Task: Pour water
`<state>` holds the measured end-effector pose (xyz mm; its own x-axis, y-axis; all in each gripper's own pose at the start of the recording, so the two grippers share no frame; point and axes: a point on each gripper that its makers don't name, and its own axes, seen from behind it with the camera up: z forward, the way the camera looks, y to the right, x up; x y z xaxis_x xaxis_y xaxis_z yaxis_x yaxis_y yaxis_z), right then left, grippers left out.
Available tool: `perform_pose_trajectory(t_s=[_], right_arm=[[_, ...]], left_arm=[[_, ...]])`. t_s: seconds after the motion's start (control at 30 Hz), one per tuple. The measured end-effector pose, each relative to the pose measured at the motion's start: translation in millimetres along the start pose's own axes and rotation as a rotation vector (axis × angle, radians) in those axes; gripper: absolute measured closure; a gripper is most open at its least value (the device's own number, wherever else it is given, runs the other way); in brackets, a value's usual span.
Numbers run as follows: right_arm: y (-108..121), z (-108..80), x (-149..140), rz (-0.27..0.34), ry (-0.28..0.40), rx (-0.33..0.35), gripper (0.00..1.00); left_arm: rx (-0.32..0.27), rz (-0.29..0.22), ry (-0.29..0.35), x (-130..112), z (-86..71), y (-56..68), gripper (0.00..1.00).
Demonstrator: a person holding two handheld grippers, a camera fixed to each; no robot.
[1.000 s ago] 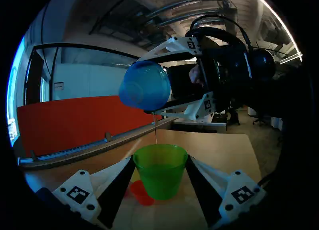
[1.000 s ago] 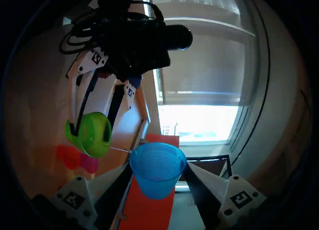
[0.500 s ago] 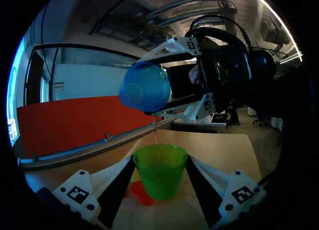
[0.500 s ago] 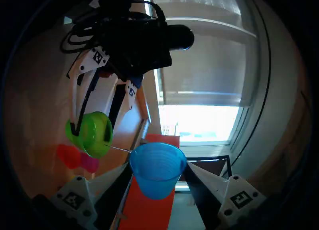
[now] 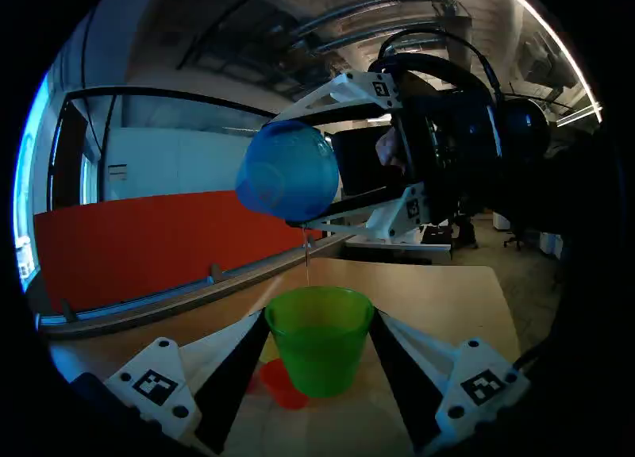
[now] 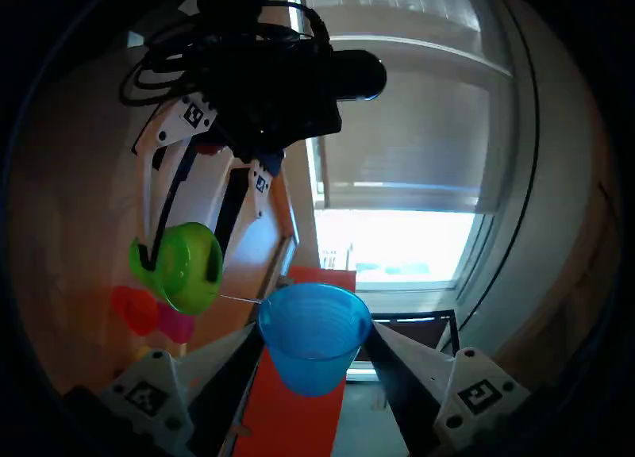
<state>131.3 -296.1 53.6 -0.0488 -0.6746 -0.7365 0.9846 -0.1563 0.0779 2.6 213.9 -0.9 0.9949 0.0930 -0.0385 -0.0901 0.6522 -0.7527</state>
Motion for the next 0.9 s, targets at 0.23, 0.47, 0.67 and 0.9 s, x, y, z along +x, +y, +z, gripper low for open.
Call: perform_pose_trajectory(t_s=[0.23, 0.47, 0.67, 0.9], right_arm=[[0.4, -0.1, -1.0, 0.001, 0.001, -0.001, 0.10], [0.3, 0.0, -1.6, -0.001, 0.000, -0.001, 0.10], [1.1, -0.9, 0.4, 0.007, 0.001, -0.006, 0.10], [1.2, -1.1, -2.5, 0.080, 0.009, -0.018, 0.10]], left_arm=[[0.000, 0.000, -0.002, -1.1, -0.3, -0.3, 0.12], [0.001, 0.000, -0.001, -0.4, -0.7, -0.7, 0.12], [0.003, 0.000, 0.000, 0.8, -0.9, -1.3, 0.12], [0.006, -0.002, 0.000, 0.3, -1.2, -1.9, 0.12]])
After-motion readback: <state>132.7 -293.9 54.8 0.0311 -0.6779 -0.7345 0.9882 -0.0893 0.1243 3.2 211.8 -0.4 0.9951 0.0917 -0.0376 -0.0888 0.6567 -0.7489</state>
